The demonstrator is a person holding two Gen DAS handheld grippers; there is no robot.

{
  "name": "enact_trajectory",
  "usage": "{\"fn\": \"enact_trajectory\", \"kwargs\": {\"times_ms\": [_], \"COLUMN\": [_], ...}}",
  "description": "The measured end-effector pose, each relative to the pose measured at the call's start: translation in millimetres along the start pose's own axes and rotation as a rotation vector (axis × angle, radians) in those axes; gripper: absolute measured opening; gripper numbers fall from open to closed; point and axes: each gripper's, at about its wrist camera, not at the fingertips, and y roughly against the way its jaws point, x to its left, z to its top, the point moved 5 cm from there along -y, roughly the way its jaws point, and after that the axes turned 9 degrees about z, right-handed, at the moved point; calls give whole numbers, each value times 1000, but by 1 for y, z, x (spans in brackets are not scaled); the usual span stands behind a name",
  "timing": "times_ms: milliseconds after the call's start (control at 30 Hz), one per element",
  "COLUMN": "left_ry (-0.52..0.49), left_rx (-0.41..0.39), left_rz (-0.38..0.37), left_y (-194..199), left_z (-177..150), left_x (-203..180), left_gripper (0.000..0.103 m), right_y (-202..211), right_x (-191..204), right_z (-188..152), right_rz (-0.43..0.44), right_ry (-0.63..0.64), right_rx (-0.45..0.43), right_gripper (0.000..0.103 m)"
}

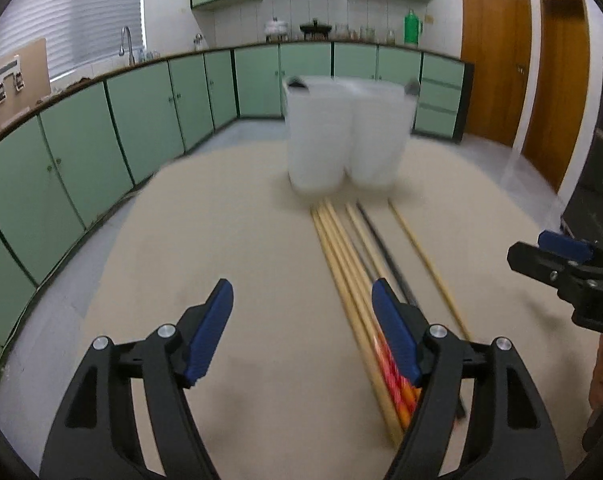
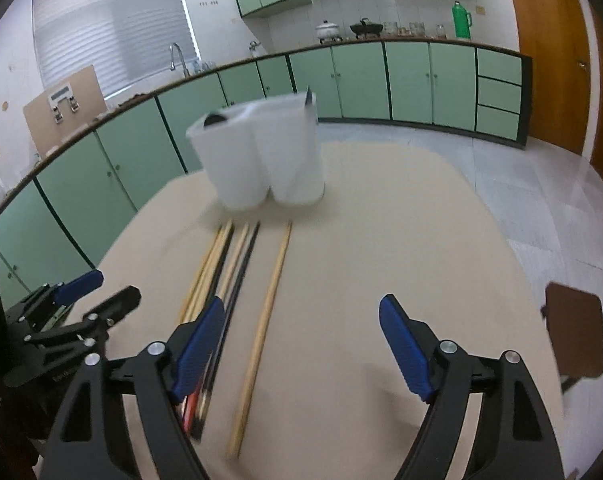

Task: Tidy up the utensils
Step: 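Move both open tools back over the chopsticks, then grasp a plain wooden chopstick with the right tool while the left tool grasps another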

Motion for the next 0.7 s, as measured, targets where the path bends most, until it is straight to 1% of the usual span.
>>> {"fn": "enact_trajectory", "kwargs": {"times_ms": [133, 233, 300, 367, 433, 500, 533, 567, 600, 667, 700], "left_ry": [3, -10, -8, -18, -29, -28, -28, -30, -30, -30, -33], "left_rx": [73, 100, 105, 104, 108, 116, 119, 122, 123, 129, 133], "left_rz": [-8, -14, -20, -22, -20, -27, -32, -36, -40, -54, -57], "left_y": [1, 2, 5, 7, 8, 9, 10, 11, 11, 12, 12], "left_z": [-30, -42, -44, -47, -49, -51, -50, -52, -51, -51, -52], "left_x": [-4, -8, -7, -6, -7, -6, -7, -7, -8, -10, -12], "left_gripper": [70, 70, 70, 70, 70, 70, 70, 70, 70, 70, 70], "right_y": [4, 3, -1, -6, -10, -15, -14, -14, -15, -17, -17], "right_x": [4, 10, 14, 18, 23, 25, 27, 28, 30, 31, 31], "right_z": [-27, -42, -51, -58, -62, -67, -68, -68, -69, -70, -69], "right_rz": [-22, -13, -5, 21, 38, 38, 39, 46, 53, 47, 47], "right_ry": [11, 25, 38, 39, 48, 59, 62, 63, 65, 70, 73], "right_rx": [38, 69, 100, 132, 149, 170, 170, 170, 173, 180, 181], "right_gripper": [77, 69, 58, 51, 47, 38, 38, 35, 26, 19, 13]}}
